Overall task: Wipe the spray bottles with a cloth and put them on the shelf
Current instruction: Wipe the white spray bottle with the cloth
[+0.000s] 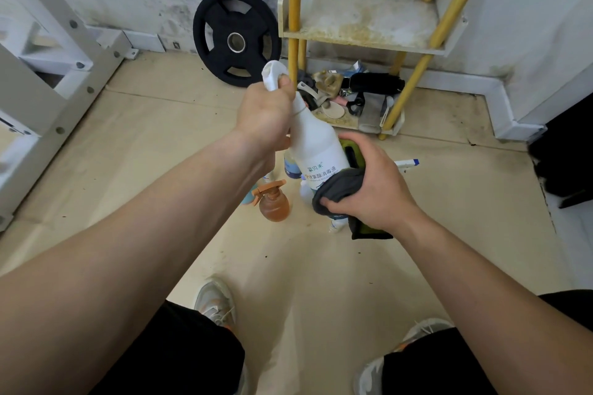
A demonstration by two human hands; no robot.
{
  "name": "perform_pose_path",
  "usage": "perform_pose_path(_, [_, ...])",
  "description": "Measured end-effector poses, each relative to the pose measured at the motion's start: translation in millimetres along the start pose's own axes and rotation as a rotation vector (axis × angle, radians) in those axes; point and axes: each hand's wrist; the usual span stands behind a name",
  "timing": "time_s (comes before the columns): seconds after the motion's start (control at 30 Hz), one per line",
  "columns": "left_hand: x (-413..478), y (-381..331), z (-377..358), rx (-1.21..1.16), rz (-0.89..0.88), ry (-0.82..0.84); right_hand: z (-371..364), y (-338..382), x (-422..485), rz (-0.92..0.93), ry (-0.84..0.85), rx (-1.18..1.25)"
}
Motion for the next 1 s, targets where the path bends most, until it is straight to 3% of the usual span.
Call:
perform_pose_path(0.17, [1.0, -21.0, 11.6, 0.211, -0.068, 0.307, 12.0, 5.7, -0.5, -0.036, 0.045, 0.274])
perform_pose_path(0.3, [12.6, -27.1, 34.5, 0.220, -0.092, 0.524, 19.1, 5.2, 0.5, -0.113, 0.176, 0.512])
perform_pose_path(0.5, [23.3, -6.7, 29.8, 0.002, -0.035, 0.541, 19.6, 2.5, -2.6, -0.176, 0.499, 0.925])
perform_pose_path(0.6, [20.0, -4.5, 26.2, -0.120, 0.011, 0.587, 22.2, 5.4, -5.6, -0.230, 0.537, 1.001])
perform_pose_path(0.77, [18.5, -4.2, 27.1, -0.030, -0.078, 0.507, 16.6, 12.7, -4.3, -0.214, 0.386, 0.926])
perform_pose_path(0.9, [13.1, 4.1, 18.3, 0.045, -0.093, 0.354, 11.7, 28.7, -2.0, -0.103, 0.057, 0.605])
perform_pose_path(1.0, [6.4, 16.9, 2.3, 0.040, -0.088, 0.244, 11.2, 37.3, 2.2, -0.067, -0.079, 0.393])
Point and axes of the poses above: each hand's wrist, its own x-axis towards the middle knuckle, its own z-axis out of the back of the hand, y = z × x, and after that the axes turned 1 degree about -y, right-handed
